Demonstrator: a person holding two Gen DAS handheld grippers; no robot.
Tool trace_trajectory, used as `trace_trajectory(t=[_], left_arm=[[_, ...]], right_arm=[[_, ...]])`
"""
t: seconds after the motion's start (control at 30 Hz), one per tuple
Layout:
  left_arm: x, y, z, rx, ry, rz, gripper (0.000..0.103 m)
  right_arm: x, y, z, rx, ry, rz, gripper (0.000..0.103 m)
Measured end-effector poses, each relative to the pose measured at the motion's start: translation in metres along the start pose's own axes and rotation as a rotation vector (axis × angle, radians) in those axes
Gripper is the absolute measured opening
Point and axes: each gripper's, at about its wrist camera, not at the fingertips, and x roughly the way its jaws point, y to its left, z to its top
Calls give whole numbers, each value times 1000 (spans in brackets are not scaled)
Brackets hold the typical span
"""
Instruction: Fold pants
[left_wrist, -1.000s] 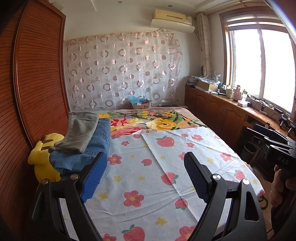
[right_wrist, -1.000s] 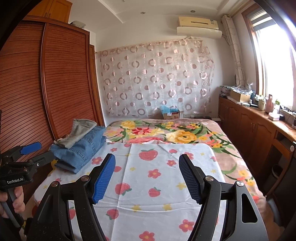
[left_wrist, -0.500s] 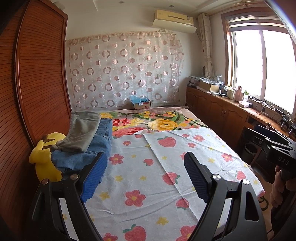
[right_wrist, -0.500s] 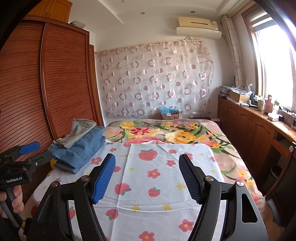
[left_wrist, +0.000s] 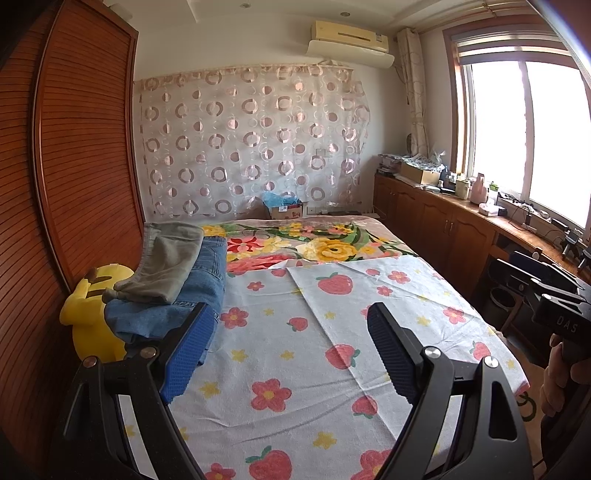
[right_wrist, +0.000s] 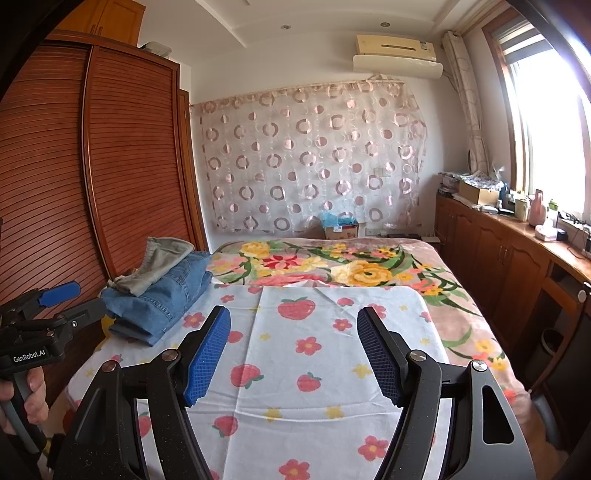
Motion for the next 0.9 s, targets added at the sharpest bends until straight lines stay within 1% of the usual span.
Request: trace_trajectory(t=[0.9], left_arm=[[0,2,-2,1,-3,0,86]], right_arm=[[1,0,-3,-5,-9,3,73]])
